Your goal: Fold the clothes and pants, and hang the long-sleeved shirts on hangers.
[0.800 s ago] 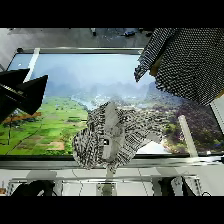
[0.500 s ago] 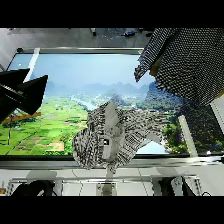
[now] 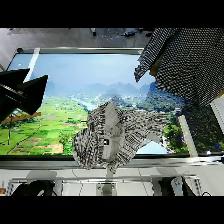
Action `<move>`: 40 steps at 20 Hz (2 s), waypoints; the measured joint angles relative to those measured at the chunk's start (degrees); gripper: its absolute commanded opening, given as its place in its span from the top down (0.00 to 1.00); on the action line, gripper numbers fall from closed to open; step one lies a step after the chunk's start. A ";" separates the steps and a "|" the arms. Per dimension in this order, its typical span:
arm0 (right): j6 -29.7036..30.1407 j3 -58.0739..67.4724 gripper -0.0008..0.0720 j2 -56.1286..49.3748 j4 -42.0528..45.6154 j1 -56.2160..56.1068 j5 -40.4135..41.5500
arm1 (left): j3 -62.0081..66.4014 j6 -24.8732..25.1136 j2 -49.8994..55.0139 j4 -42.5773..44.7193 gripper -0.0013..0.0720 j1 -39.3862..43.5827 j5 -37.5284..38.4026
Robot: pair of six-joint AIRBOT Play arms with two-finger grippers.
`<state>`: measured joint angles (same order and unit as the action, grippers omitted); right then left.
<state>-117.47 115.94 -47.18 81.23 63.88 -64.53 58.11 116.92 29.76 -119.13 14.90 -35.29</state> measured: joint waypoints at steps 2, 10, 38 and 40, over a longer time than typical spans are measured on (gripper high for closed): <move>0.04 0.00 0.23 -0.20 0.24 -0.66 2.62 | 0.00 0.00 0.00 0.00 0.15 0.00 0.81; 17.51 -8.76 0.23 -8.37 -19.37 -27.21 1.42 | 0.00 0.00 0.00 0.00 0.15 0.00 2.03; 52.70 -24.00 0.23 -26.16 -14.95 -106.16 8.61 | 0.00 0.02 0.00 -0.02 0.15 0.00 2.10; 52.70 -24.00 0.22 -26.18 -14.93 -106.22 8.61 | 0.00 0.02 -0.02 -0.02 0.15 0.00 2.10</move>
<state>-64.77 91.94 -73.36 66.30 -42.35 -55.92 58.11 116.95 29.74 -119.15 14.90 -33.19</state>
